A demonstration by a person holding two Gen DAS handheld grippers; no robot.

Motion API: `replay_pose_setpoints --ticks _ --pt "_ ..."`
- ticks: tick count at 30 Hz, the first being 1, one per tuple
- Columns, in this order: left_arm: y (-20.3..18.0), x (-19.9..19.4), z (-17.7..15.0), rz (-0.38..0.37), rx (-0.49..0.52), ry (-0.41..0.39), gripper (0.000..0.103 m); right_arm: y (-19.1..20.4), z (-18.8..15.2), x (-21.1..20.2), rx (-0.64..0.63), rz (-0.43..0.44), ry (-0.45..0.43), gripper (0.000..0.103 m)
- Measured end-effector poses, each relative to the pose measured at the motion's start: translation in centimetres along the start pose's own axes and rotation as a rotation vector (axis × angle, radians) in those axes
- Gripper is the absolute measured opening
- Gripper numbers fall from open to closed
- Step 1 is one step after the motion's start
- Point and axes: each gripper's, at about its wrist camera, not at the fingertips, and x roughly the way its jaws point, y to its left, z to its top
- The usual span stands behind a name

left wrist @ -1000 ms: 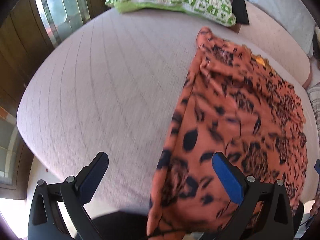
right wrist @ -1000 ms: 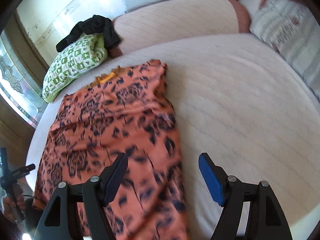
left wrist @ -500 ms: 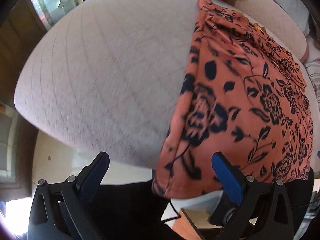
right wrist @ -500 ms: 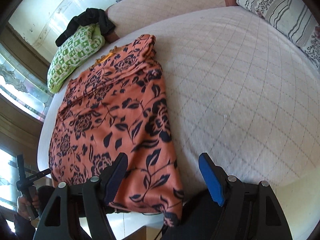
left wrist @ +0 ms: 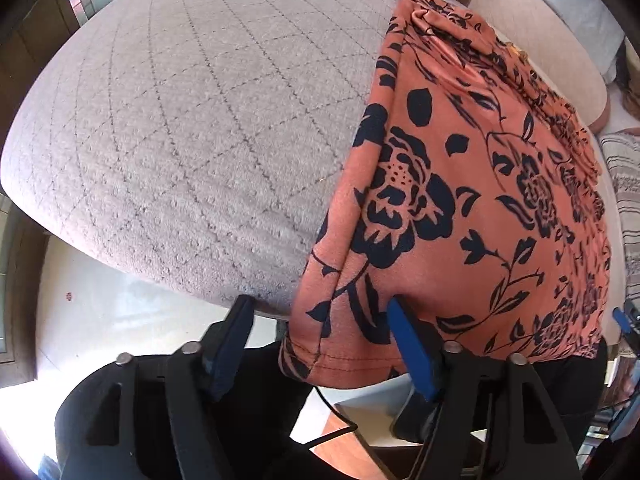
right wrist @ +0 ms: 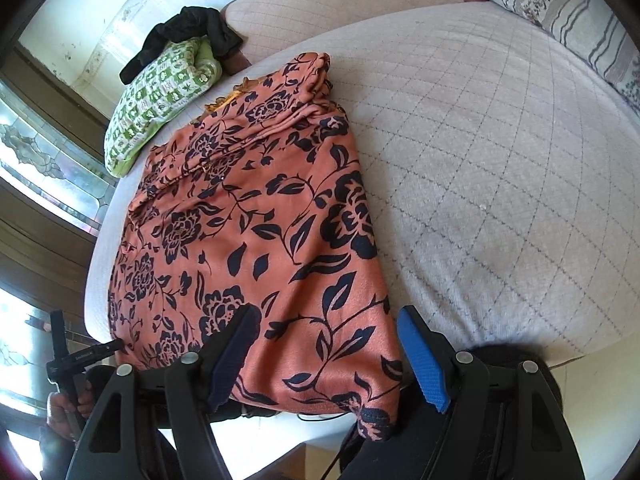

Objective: Fold small clothes

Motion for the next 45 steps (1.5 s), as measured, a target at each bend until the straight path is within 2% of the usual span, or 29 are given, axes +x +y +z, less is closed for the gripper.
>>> replay_pose_setpoints --ticks 2,4,7,8,12,14,15,16,20,22,25,29,30,31,32,34,37,38,39,40,41,43,45 --pt "0.0 -0.6 -0.9 -0.012 0.017 -0.006 0.055 0.0 0.0 0.1 0.005 -0.003 0.003 0.076" --pt "0.0 -1.3 -1.1 -0.033 0.047 -0.008 0.033 0.0 0.0 0.1 0.005 -0.010 0.007 0.076" --pt "-1.5 -1.4 -1.2 -0.043 0.085 -0.014 0.016 0.1 0.0 -0.1 0.003 -0.016 0.008 0.076" --pt "-1.9 -1.5 -1.3 -0.048 0.096 -0.015 0.015 0.1 0.0 -0.2 0.003 -0.017 0.011 0.076" --pt "-3.2 -1.7 -1.6 -0.076 0.094 -0.009 0.017 -0.2 0.2 -0.4 0.021 -0.028 0.036 0.076" --pt "-2.9 -1.3 -1.3 -0.059 0.057 0.030 0.038 -0.5 0.3 -0.5 0.036 -0.026 0.054 0.076" --pt "-2.7 -1.0 -1.2 -0.057 0.040 0.047 0.053 -0.6 0.2 -0.5 0.042 -0.026 0.060 0.076" --pt "-2.5 -0.8 -1.2 -0.066 0.021 0.058 0.054 -0.6 0.2 -0.4 0.046 -0.031 0.066 0.076" --pt "-2.8 -0.8 -1.5 -0.087 0.045 0.055 0.052 -1.0 0.1 0.3 0.051 -0.082 0.100 0.076" --pt "-3.7 -0.4 -1.7 -0.070 0.068 0.059 0.029 -1.2 -0.2 0.9 0.068 -0.083 0.136 0.077" --pt "-4.6 0.1 -1.7 -0.048 0.083 0.064 0.024 -1.1 -0.4 2.0 0.063 -0.087 0.188 0.076" --pt "-4.9 0.4 -0.8 -0.042 0.092 0.086 0.025 -1.2 -1.2 4.0 0.075 -0.124 0.269 0.076" --pt "-5.1 0.7 -0.6 -0.031 0.094 0.097 0.030 -1.3 -1.5 4.5 0.085 -0.134 0.287 0.076" --pt "-5.3 0.9 -0.4 -0.025 0.089 0.115 0.040 -1.4 -1.8 4.8 0.093 -0.138 0.300 0.076" --pt "-5.3 0.9 -0.1 -0.023 0.086 0.130 0.044 -1.2 -2.1 5.2 0.089 -0.152 0.305 0.076" --pt "-6.0 1.4 0.2 -0.004 0.097 0.149 0.046 -0.4 -2.3 5.5 0.047 -0.186 0.289 0.076" --pt "-7.1 2.1 0.9 0.027 0.107 0.164 0.045 -0.4 -2.4 5.6 0.076 -0.154 0.248 0.074" --pt "-7.4 2.1 1.1 0.029 0.110 0.166 0.045 -0.5 -2.5 5.6 0.083 -0.154 0.236 0.072" --pt "-7.6 2.2 1.2 0.029 0.117 0.165 0.042 -0.4 -2.6 5.4 0.084 -0.150 0.224 0.063" --pt "-7.7 2.0 1.2 0.028 0.120 0.164 0.036 -0.5 -2.6 5.0 0.092 -0.139 0.209 0.049" --pt "-8.1 1.9 1.3 0.027 0.121 0.164 0.031 -0.6 -2.6 4.7 0.098 -0.132 0.199 0.040" --pt "-9.2 1.4 1.5 0.035 0.132 0.158 0.014 -0.6 -2.2 4.2 0.085 -0.126 0.188 0.008" --pt "-10.4 1.0 1.7 0.059 0.156 0.149 0.010 -0.3 -2.0 3.6 0.074 -0.108 0.176 0.008"
